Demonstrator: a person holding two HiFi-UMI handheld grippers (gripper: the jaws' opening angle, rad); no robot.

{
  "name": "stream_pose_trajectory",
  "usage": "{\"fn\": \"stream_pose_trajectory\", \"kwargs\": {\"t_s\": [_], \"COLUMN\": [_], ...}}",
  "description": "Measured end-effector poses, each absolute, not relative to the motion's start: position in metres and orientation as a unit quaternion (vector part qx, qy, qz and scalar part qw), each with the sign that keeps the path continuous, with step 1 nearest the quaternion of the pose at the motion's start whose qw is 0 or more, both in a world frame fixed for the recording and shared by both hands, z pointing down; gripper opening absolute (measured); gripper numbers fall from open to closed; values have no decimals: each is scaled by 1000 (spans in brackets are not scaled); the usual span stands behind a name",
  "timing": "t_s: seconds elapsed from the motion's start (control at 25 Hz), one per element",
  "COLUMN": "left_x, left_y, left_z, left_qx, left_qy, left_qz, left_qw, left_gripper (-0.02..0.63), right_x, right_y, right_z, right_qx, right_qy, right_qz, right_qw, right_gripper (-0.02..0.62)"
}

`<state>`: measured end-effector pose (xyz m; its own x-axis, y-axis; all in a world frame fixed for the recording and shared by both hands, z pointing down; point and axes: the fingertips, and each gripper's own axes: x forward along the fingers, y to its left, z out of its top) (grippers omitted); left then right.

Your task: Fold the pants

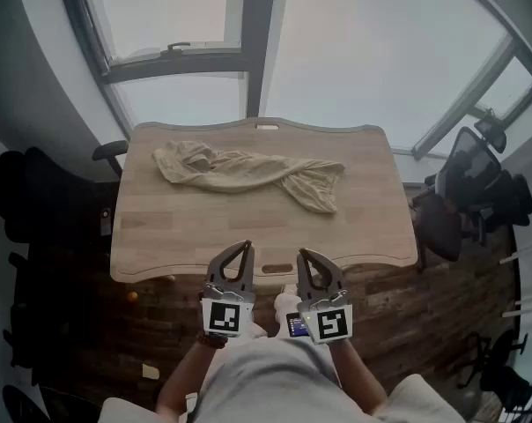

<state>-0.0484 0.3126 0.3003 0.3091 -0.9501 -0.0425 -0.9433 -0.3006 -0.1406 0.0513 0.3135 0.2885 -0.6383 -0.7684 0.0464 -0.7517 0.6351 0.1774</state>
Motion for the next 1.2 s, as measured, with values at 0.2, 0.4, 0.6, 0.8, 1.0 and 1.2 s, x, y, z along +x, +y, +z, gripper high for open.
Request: {"fn": "stream_pose_trajectory", "kwargs": {"t_s": [0.2,0.4,0.6,0.8,1.0,1.2], "left_x": [-54,-80,-91,-63,-34,-33], "left_y": [291,257,219,167,132,127], "left_z": [322,372,403,420,434,454], "left_qx": [-794,-771,-750,-735,-727,-718], "left_qy": [602,621,642,657,657,656], "left_qz": [-60,-136,-160,-166,-196,-229], "left_qw": [65,32,2,-20,-20,-32], "left_gripper": [6,8,9,9,9,9], "right_x": [59,95,155,185,192,203], "right_y": [289,223,122,54,20,15], "right_z": [323,396,489,583,664,716], "right_qx": [359,302,299,289,265,233], "right_qy": [-929,-934,-919,-905,-890,-867], "right_qz": [-30,-37,4,60,98,128], "right_qw": [87,190,257,307,358,423], "right_gripper": [9,133,140,140,151,186]}}
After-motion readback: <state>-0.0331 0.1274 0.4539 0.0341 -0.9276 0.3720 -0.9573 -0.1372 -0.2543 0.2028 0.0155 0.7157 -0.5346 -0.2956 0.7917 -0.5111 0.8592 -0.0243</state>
